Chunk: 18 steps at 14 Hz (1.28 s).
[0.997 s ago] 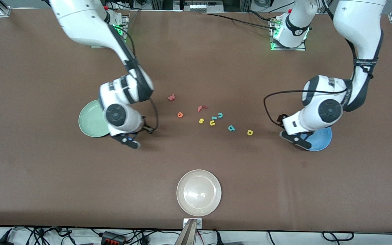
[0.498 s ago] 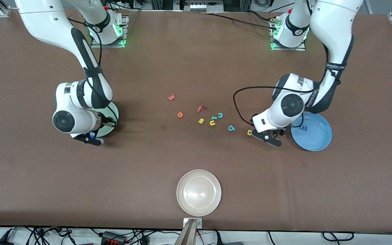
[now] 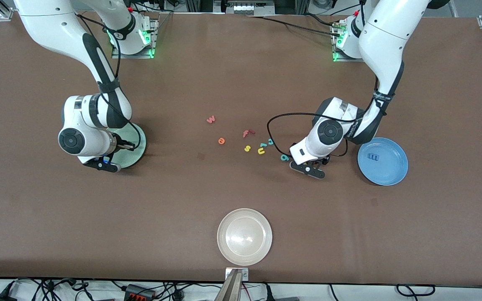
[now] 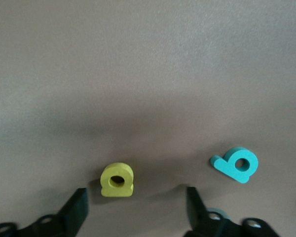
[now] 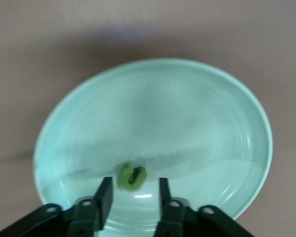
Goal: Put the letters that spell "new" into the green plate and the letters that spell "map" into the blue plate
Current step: 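Grasp the orange letter with the right gripper while the left gripper grasps yellow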
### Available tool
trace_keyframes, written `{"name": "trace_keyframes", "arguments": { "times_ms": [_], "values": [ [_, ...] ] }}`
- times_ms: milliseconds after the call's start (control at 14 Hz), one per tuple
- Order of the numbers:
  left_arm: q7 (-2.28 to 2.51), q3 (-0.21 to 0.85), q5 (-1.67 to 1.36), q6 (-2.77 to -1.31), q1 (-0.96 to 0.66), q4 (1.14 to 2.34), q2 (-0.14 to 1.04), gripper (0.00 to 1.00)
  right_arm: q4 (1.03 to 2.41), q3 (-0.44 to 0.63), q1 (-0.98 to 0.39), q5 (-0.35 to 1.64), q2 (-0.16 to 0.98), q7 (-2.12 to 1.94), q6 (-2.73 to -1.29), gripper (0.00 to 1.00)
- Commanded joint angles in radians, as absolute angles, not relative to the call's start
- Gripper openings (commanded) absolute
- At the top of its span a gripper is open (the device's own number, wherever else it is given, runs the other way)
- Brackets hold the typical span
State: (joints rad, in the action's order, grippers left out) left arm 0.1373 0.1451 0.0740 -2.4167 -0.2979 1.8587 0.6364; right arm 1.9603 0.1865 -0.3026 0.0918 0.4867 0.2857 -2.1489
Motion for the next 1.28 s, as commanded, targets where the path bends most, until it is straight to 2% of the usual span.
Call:
{"name": "trace_keyframes", "arguments": {
  "times_ms": [0, 71, 214, 427, 498, 569, 641, 712, 997, 1210],
  "values": [
    [0.153, 0.132, 0.103, -2.424, -0.304, 1.838, 0.64, 0.49, 1.89, 0.154, -0.336, 0.087, 0.446, 0.276, -2.097, 1.0],
    [0.149, 0.132, 0.116, -2.437, -0.301, 1.838, 0.65, 0.44, 1.853, 0.143, -0.365, 0.089, 0.448, 0.273, -2.094, 1.0],
    [0.156, 0.132, 0.181, -2.439, -0.301, 1.838, 0.655, 0.44, 1.792, 0.129, -0.437, 0.101, 0.463, 0.269, -2.105, 1.0],
    [0.158, 0.132, 0.186, -2.433, -0.299, 1.839, 0.657, 0.16, 1.669, 0.127, -0.57, 0.101, 0.552, 0.276, -2.106, 1.0],
    [0.153, 0.132, 0.186, -2.427, -0.298, 1.839, 0.652, 0.1, 1.639, 0.127, -0.613, 0.095, 0.584, 0.281, -2.106, 1.0],
    [0.152, 0.13, 0.186, -2.413, -0.296, 1.839, 0.641, 0.1, 1.619, 0.127, -0.655, 0.091, 0.612, 0.281, -2.111, 1.0],
    [0.15, 0.12, 0.186, -2.366, -0.29, 1.836, 0.612, 0.1, 1.612, 0.129, -0.685, 0.089, 0.633, 0.272, -2.14, 0.89],
    [0.15, 0.115, 0.187, -2.305, -0.285, 1.832, 0.577, 0.1, 1.612, 0.129, -0.707, 0.081, 0.649, 0.265, -2.193, 0.84],
    [0.144, 0.109, 0.24, -1.984, -0.203, 1.746, 0.515, 0.08, 1.614, 0.111, -0.75, 0.08, 0.712, 0.192, -2.305, 0.84],
    [0.133, 0.109, 0.316, -1.885, -0.151, 1.743, 0.509, 0.1, 1.62, 0.058, -0.752, 0.083, 0.718, 0.199, -2.307, 0.84]
  ]
}}
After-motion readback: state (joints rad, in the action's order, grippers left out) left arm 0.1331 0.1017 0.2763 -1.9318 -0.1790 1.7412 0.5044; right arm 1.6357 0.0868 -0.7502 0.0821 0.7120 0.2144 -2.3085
